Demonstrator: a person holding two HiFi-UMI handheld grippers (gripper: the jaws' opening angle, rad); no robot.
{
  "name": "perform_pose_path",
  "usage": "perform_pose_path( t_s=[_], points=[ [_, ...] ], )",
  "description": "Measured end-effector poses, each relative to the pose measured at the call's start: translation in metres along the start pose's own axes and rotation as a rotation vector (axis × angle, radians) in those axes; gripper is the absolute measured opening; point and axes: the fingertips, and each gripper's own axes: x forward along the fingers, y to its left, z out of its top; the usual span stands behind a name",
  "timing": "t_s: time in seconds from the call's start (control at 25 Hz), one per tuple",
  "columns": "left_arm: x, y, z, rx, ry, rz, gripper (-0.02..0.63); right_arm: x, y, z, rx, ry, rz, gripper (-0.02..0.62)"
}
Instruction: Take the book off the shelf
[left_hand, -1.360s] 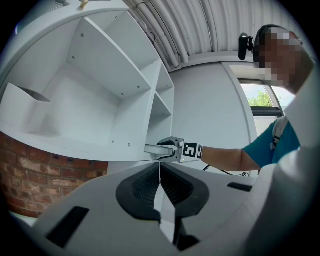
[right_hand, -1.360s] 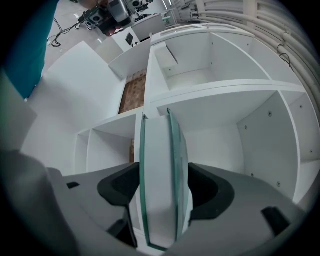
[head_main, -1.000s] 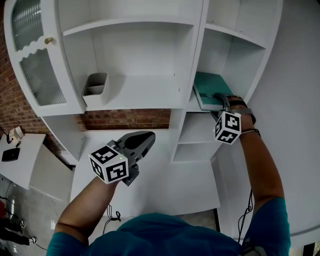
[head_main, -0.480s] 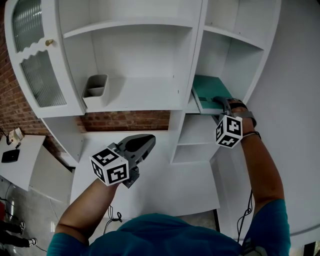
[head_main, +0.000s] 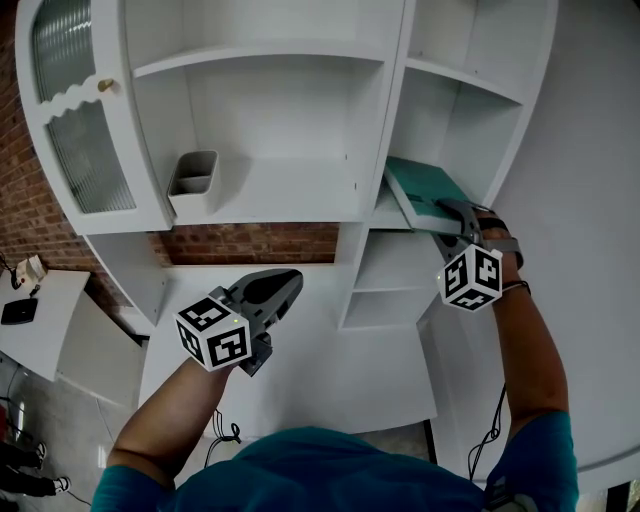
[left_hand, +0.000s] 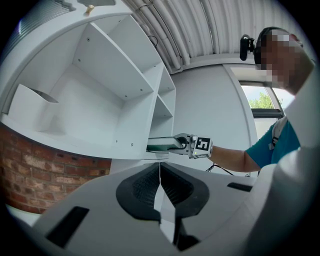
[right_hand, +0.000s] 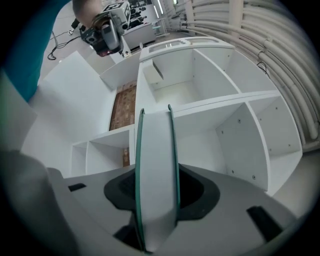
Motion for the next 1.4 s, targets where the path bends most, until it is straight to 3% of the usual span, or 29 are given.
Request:
perform_pose_path(
  t_s=[0.36, 0.8, 1.16, 1.4],
  points=[
    [-0.014, 0.003, 0.0, -0.007, -0.011, 0.015, 0.015, -0.043, -0.023, 0.006, 0.221, -0.09, -0.103, 0.173],
    [-0.027, 0.009, 0.002, -0.009, -0.038, 0.045, 0.015, -0.103, -0.052, 0.0, 0.603, -0.254, -0.181, 0.173],
    [-0.042, 0.006, -0.007, -0.017, -0.049, 0.062, 0.015, -0.156, -0.041, -0.008, 0.934, -0.44, -0.163, 0.173],
    [-0.053, 0.009, -0.016, -0.017, -0.048, 0.084, 0.015, -0.187, -0.025, -0.006, 1.188, -0.598, -0.065, 0.173]
  ],
)
